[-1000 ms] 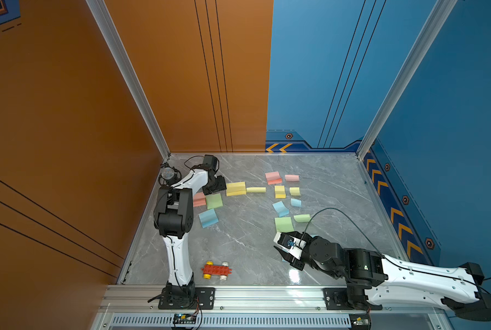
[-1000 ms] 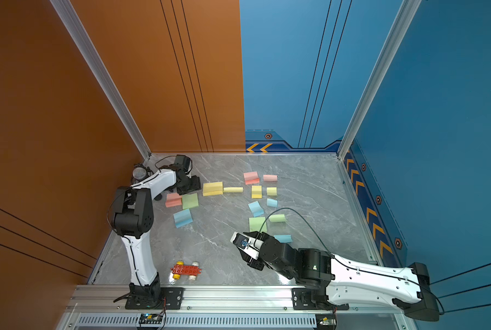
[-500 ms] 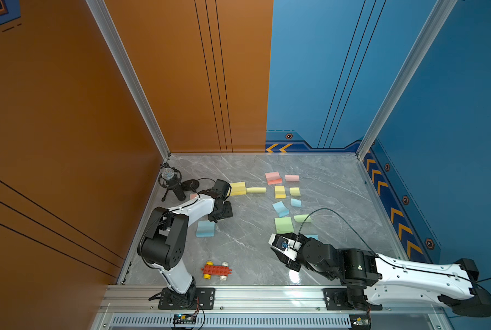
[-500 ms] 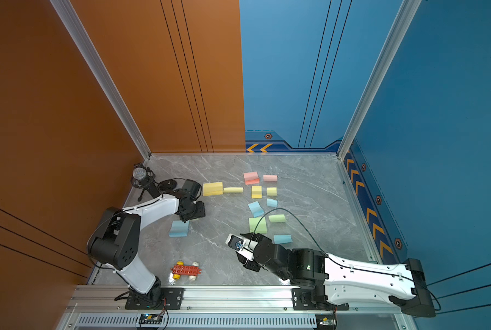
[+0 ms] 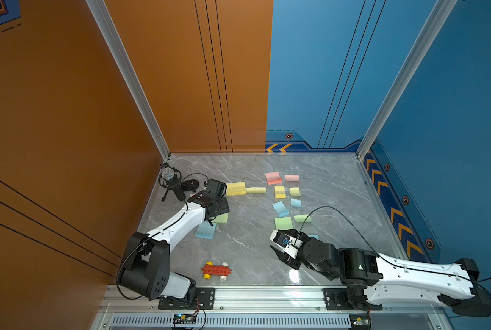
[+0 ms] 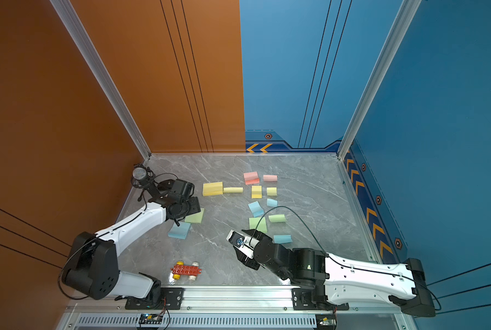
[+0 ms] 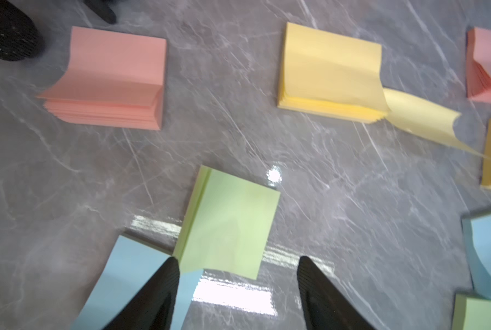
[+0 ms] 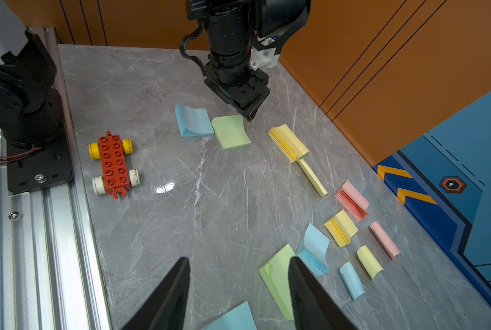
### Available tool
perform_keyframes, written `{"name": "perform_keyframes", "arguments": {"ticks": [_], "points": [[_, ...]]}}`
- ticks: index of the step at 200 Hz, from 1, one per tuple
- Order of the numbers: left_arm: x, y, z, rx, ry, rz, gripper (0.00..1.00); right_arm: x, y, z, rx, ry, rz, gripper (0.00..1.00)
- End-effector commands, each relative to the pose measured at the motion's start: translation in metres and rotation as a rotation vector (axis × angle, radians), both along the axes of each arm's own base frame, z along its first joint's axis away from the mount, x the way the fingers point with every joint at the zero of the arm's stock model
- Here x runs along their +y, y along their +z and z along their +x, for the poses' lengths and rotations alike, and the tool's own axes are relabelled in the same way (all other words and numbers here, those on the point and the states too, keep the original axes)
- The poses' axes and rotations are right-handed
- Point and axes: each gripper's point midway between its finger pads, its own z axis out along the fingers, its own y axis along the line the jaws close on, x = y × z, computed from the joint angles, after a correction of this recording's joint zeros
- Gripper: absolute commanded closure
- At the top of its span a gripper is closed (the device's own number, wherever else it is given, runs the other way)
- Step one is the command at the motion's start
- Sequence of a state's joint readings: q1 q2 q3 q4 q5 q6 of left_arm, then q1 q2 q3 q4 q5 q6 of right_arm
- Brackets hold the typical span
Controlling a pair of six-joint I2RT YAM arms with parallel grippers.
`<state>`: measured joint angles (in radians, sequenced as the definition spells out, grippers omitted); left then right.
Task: Tear off pages from different memo pads
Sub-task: Move the memo pad to the center of the board.
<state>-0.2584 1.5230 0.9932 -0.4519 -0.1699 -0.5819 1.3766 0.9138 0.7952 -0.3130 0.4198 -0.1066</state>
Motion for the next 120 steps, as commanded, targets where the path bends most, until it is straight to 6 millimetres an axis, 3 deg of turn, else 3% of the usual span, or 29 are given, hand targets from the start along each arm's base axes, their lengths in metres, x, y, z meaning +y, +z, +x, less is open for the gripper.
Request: {"name": "perform_keyframes", "arguments": {"ticks": [1, 27, 45, 64, 75, 78, 120], "points": [[0.004, -0.010, 0.027, 0.038, -0.032, -0.030, 0.30, 0.001, 0.002, 0.003, 0.003, -0.032, 0.011, 0.36], [-0.005, -0.035, 0.046, 0.106, -0.097, -0.066, 0.32, -0.002, -0.005, 0.008, 0.023, -0.056, 0.000, 0.34], [-0.007, -0.054, 0.038, 0.159, -0.067, -0.086, 0.33, -0.003, -0.010, 0.012, 0.050, -0.067, 0.003, 0.34], [-0.006, -0.063, 0.013, 0.182, -0.034, -0.021, 0.33, -0.004, -0.015, 0.014, 0.071, -0.072, 0.003, 0.33], [-0.016, -0.062, 0.000, 0.178, -0.049, -0.007, 0.33, -0.004, -0.016, 0.016, 0.077, -0.075, 0.003, 0.33], [-0.016, -0.068, -0.011, 0.200, -0.052, 0.000, 0.33, -0.004, -0.017, 0.016, 0.078, -0.075, 0.002, 0.34], [-0.082, -0.068, -0.079, 0.211, -0.219, -0.037, 0.32, -0.001, -0.019, 0.022, 0.084, -0.087, -0.004, 0.34]]}}
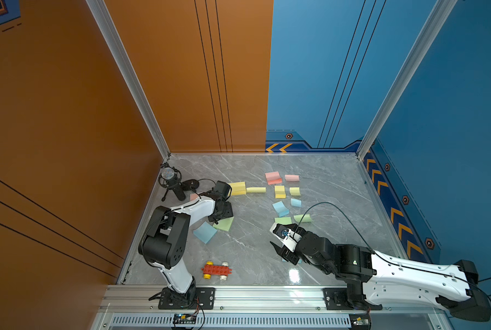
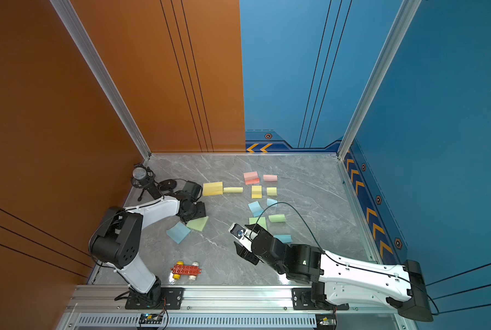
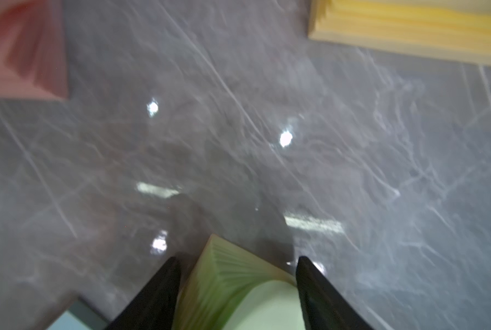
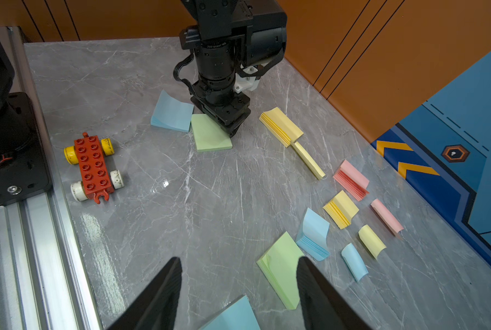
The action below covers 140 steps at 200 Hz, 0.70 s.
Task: Tear off pages from different memo pads
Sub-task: Move the memo pad to the center of the board.
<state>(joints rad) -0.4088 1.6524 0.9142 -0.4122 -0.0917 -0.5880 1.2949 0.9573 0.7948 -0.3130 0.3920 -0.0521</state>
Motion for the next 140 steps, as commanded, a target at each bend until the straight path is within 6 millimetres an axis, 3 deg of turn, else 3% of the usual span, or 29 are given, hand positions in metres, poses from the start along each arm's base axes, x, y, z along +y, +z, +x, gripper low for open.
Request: {"name": "perform_keyframes", "arguments": {"ticks": [1, 22, 43, 61, 76, 96, 113, 140], "points": [[-0.027, 0.000, -0.040, 0.029, -0.045, -0.026, 0.32, 0.003, -0.005, 0.001, 0.024, -0.006, 0.003, 0.34], [-0.061, 0.018, -0.064, -0.029, -0.106, -0.062, 0.32, -0.002, -0.005, 0.006, 0.016, -0.034, 0.002, 0.34], [-0.079, 0.041, -0.073, -0.097, -0.139, -0.102, 0.31, -0.012, -0.002, 0.014, 0.037, -0.090, 0.047, 0.34], [-0.074, 0.052, -0.070, -0.135, -0.156, -0.099, 0.31, -0.026, 0.000, 0.026, 0.092, -0.198, 0.121, 0.36], [-0.056, 0.042, -0.070, -0.096, -0.122, -0.110, 0.32, -0.032, -0.006, 0.030, 0.182, -0.279, 0.181, 0.40], [-0.043, 0.028, -0.077, -0.044, -0.117, -0.121, 0.36, -0.029, -0.027, 0.029, 0.334, -0.376, 0.245, 0.48], [-0.043, 0.023, -0.086, -0.015, -0.151, -0.135, 0.40, -0.018, -0.057, 0.029, 0.484, -0.486, 0.299, 0.55], [-0.049, 0.020, -0.098, 0.019, -0.196, -0.180, 0.48, 0.026, -0.106, 0.026, 0.661, -0.524, 0.349, 0.61]]}}
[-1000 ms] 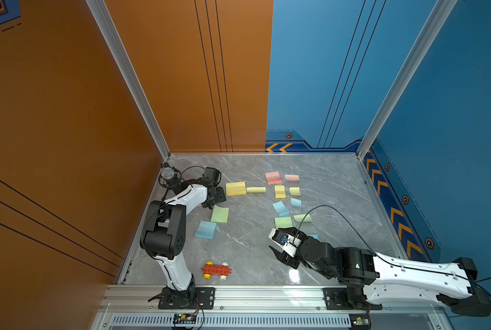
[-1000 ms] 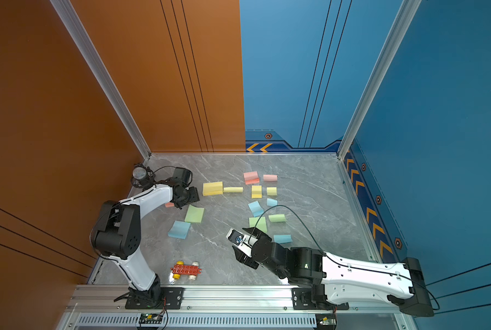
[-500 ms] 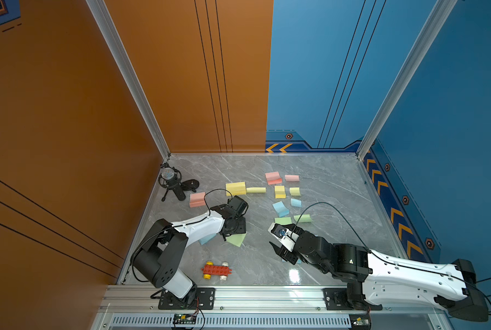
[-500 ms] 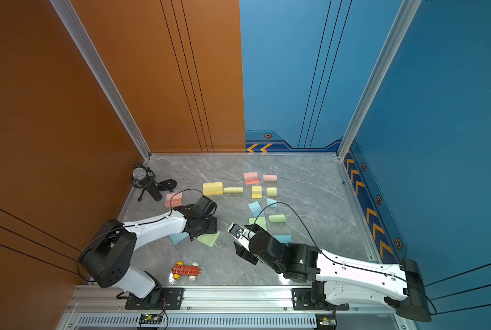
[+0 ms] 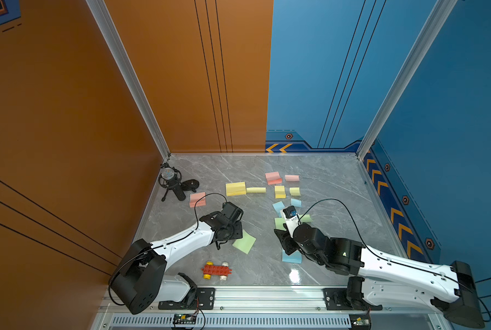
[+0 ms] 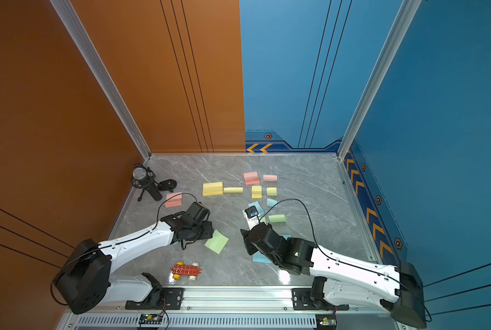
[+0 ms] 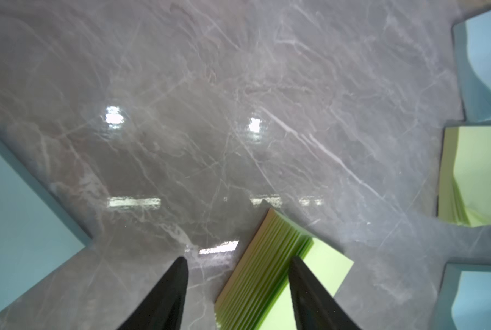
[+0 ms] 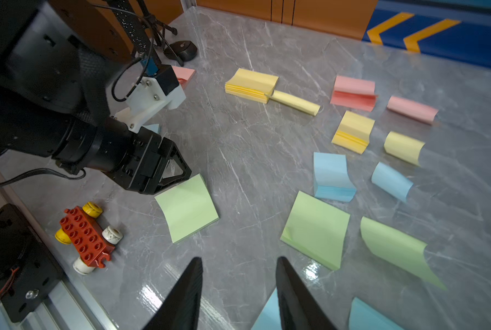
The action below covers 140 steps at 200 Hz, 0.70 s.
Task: Tear off pages from different memo pads
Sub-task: Move the memo pad to the center of the board, then adjust the memo pad at the center of the board.
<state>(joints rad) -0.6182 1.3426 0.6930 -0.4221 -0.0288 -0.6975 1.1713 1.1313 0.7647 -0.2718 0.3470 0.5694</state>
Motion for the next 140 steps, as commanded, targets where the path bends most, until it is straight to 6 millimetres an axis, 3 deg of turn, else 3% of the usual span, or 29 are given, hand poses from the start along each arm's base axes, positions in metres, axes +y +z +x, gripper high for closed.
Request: {"name": "perform_keyframes", "arguments": {"ticks": [1, 18, 64, 106, 127, 140], "points": [[-0.007, 0.000, -0.016, 0.043, -0.070, -0.050, 0.48, 0.029, -0.047, -0.009, 0.226, -0.099, 0.130, 0.62], [-0.001, -0.003, -0.024, 0.045, -0.064, -0.048, 0.51, 0.052, -0.067, -0.006, 0.288, -0.114, 0.154, 0.69], [0.011, -0.015, -0.050, 0.053, -0.048, -0.054, 0.52, 0.096, -0.108, -0.003, 0.403, -0.128, 0.197, 0.72], [-0.012, -0.005, -0.061, -0.006, -0.086, -0.105, 0.55, 0.103, -0.129, 0.006, 0.447, -0.169, 0.202, 0.73], [-0.030, 0.010, -0.062, -0.049, -0.131, -0.116, 0.55, 0.097, -0.134, 0.020, 0.454, -0.183, 0.182, 0.74], [-0.031, 0.022, -0.059, -0.101, -0.131, -0.125, 0.55, 0.097, -0.140, 0.028, 0.476, -0.171, 0.167, 0.74]]}}
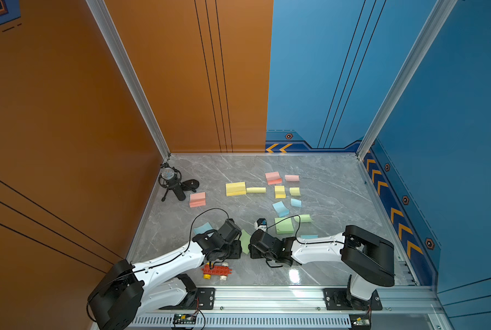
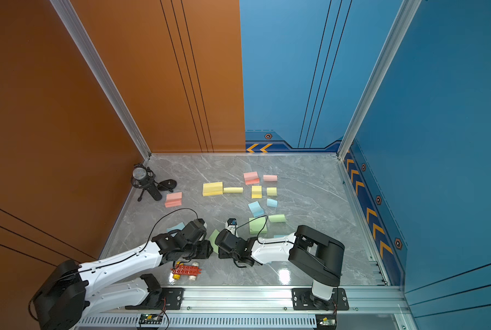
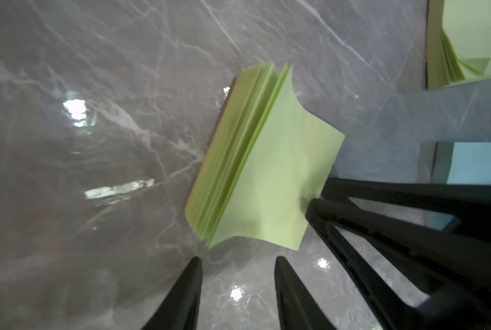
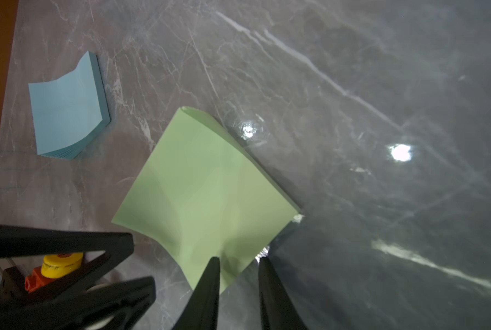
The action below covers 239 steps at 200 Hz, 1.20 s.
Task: Tear off pages from different memo pads
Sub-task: Adjust the memo pad at the center of the board.
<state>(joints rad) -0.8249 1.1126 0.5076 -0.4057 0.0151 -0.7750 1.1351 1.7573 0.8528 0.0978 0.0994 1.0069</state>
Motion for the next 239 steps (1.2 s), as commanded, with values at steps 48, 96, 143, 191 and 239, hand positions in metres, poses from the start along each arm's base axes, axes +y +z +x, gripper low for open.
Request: {"name": "perform_keyframes", "arguments": {"ticks": [48, 96, 143, 191, 239], "points": [[0.032, 0.035, 0.032, -0.208, 0.151, -0.030, 0.50, 0.031, -0.019, 0.045, 0.083, 0.137, -0.075, 0.77], [0.057, 0.014, 0.039, -0.131, 0.203, -0.004, 0.48, 0.028, -0.001, 0.082, 0.022, 0.200, -0.186, 0.74], [0.047, 0.018, 0.032, -0.131, 0.102, -0.046, 0.41, 0.002, 0.052, 0.078, -0.080, 0.255, -0.240, 0.65], [0.055, 0.010, 0.025, -0.138, 0.120, -0.035, 0.43, -0.010, 0.070, 0.065, -0.105, 0.263, -0.236, 0.61], [0.064, -0.004, 0.016, -0.118, 0.159, -0.031, 0.46, -0.006, 0.074, 0.058, -0.116, 0.294, -0.237, 0.55]]}}
